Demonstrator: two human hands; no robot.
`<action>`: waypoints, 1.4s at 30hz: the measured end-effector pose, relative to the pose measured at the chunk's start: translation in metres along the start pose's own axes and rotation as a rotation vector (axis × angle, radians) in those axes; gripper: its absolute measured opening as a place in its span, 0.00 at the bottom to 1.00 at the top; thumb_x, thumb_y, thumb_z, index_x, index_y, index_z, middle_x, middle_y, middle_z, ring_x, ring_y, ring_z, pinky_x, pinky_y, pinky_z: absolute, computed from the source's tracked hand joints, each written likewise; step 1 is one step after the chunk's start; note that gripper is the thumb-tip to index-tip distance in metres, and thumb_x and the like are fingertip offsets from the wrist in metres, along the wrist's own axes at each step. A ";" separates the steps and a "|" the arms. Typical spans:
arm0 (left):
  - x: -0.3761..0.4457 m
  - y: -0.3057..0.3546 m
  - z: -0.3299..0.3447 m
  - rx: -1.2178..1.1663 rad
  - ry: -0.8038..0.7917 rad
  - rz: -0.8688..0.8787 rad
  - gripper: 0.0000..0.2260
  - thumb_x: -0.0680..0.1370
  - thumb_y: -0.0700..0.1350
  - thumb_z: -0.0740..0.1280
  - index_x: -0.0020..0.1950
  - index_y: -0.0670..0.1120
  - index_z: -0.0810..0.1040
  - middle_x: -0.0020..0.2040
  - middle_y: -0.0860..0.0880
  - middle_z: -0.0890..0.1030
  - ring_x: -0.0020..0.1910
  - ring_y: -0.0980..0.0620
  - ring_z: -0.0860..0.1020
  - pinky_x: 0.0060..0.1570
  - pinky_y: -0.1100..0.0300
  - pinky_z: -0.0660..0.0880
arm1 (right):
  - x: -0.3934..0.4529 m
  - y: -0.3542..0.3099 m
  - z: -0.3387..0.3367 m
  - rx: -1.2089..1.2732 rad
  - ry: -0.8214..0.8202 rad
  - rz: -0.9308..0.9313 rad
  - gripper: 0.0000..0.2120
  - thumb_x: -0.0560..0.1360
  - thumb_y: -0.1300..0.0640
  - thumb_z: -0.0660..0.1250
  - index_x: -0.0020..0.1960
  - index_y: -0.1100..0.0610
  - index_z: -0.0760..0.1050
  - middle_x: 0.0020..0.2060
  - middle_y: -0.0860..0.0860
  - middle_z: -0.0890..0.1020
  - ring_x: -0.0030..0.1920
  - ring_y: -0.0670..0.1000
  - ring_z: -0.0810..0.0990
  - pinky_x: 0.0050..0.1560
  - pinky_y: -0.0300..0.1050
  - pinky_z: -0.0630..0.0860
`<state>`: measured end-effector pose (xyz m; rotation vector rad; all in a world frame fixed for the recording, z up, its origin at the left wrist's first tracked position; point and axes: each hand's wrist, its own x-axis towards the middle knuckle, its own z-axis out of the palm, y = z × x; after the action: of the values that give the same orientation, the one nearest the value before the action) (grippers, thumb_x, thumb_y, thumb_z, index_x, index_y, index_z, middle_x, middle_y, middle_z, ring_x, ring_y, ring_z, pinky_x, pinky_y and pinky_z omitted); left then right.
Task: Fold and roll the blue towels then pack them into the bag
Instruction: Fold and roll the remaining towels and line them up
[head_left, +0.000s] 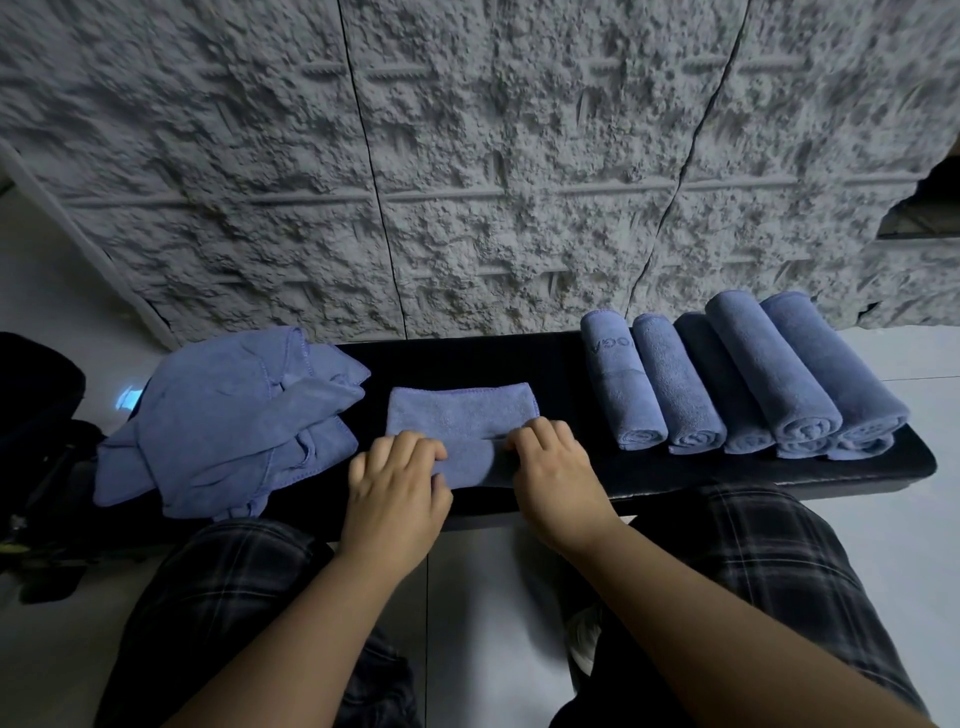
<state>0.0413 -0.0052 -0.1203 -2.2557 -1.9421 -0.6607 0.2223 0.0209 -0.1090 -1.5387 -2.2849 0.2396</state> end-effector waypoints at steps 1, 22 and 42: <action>0.001 0.000 0.000 0.000 -0.007 -0.005 0.09 0.70 0.51 0.59 0.48 0.51 0.73 0.47 0.55 0.75 0.48 0.52 0.69 0.48 0.55 0.67 | 0.000 0.001 0.000 0.016 -0.005 -0.002 0.14 0.68 0.58 0.52 0.45 0.59 0.75 0.41 0.54 0.75 0.39 0.55 0.73 0.36 0.49 0.74; 0.012 -0.013 0.000 -0.130 -0.293 -0.112 0.17 0.81 0.50 0.58 0.70 0.53 0.67 0.64 0.53 0.72 0.62 0.49 0.67 0.63 0.55 0.60 | 0.009 0.008 -0.011 0.163 -0.214 0.180 0.20 0.78 0.53 0.61 0.67 0.59 0.65 0.60 0.56 0.74 0.58 0.58 0.72 0.58 0.49 0.67; -0.009 0.020 -0.013 -0.049 -0.090 0.088 0.21 0.67 0.38 0.73 0.59 0.48 0.75 0.54 0.50 0.76 0.56 0.49 0.74 0.63 0.53 0.64 | 0.014 0.012 -0.008 0.491 -0.302 0.608 0.18 0.78 0.47 0.62 0.63 0.58 0.70 0.60 0.59 0.74 0.54 0.55 0.76 0.47 0.41 0.68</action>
<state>0.0565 -0.0216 -0.1077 -2.4248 -1.8718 -0.6134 0.2308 0.0375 -0.1029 -1.9509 -1.6806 1.1634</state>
